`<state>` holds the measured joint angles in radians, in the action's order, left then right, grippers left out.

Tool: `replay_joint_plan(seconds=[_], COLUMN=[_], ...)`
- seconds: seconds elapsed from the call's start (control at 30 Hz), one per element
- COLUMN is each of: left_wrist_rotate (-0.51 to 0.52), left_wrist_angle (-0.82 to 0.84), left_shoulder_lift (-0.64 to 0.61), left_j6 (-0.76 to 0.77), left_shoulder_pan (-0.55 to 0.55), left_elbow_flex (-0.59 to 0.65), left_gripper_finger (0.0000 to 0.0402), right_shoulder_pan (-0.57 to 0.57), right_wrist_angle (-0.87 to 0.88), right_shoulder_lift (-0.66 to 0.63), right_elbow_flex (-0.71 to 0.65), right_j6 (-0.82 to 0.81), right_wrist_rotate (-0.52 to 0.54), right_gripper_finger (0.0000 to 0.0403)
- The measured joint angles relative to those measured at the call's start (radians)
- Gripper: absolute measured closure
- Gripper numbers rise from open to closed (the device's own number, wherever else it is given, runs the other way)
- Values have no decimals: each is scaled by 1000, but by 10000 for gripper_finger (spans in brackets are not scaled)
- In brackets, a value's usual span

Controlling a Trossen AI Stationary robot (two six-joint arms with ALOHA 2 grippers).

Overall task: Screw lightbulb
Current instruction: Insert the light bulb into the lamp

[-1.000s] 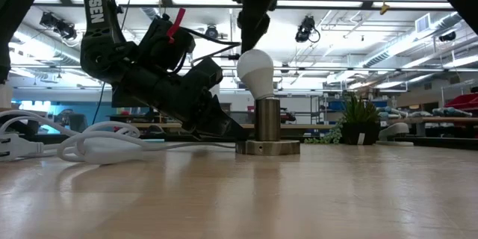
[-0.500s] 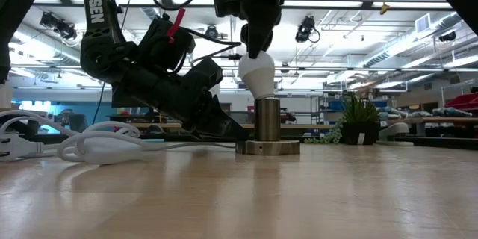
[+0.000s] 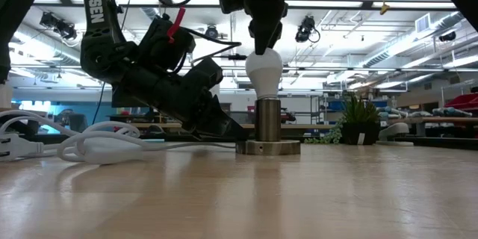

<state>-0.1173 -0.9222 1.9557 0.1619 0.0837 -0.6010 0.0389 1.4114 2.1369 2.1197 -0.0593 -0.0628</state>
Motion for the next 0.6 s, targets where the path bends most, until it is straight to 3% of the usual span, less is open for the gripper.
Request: replay_joint_plan(seconds=[0.47, 0.6], left_wrist_rotate=[-1, -1], left_wrist_angle=[1, 1], left_shoulder_lift=[0, 0], left_j6=[2, 3], left_shoulder_pan=[0, 0], left_elbow_flex=[0, 0], left_gripper_finger=[394, 394], right_shoulder_pan=[-54, -51], right_wrist_angle=[37, 36], right_shoulder_lift=[1, 2], right_elbow_flex=[-1, -2], right_j6=[-123, -283], right_wrist_rotate=[92, 96], right_gripper_finger=[173, 173])
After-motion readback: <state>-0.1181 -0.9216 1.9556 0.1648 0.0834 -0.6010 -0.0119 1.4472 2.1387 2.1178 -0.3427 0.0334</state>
